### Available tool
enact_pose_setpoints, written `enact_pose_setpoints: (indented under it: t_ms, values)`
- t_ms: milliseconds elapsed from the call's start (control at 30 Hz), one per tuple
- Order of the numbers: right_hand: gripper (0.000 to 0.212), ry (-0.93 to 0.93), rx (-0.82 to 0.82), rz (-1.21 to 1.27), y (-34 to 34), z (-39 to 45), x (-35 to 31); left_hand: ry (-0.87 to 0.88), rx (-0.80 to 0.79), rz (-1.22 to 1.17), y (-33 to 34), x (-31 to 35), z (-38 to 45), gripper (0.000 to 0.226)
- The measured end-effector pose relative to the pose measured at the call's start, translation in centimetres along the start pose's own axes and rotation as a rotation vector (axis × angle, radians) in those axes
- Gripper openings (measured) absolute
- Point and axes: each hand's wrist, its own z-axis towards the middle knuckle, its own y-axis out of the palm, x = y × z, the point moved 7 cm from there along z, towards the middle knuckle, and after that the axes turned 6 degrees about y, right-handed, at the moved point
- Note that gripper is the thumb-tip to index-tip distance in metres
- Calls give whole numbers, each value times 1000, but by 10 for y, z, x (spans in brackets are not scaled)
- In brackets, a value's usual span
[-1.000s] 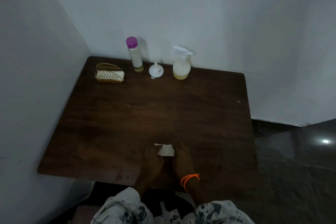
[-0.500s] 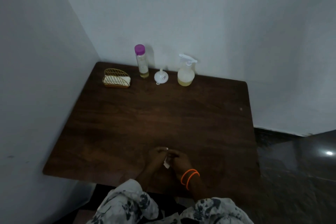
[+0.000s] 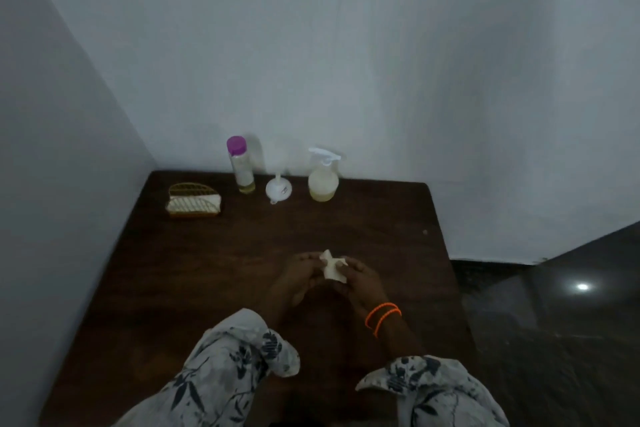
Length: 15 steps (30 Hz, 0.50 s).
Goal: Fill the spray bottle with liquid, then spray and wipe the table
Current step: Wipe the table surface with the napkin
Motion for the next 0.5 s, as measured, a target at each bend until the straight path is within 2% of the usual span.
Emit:
enact_pose_setpoints:
  t_ms: [133,300,500]
  values:
    - [36,-112,20,-75,-2,-6,-51,93,-105,135,35,36,10,29]
    - [34,-296,182,-278,-32,-14,-110,226,-146,362,85,67,19,24]
    - [37,-300,345,-223,-106,-23,-142,265,-174,533,166,59,30,13]
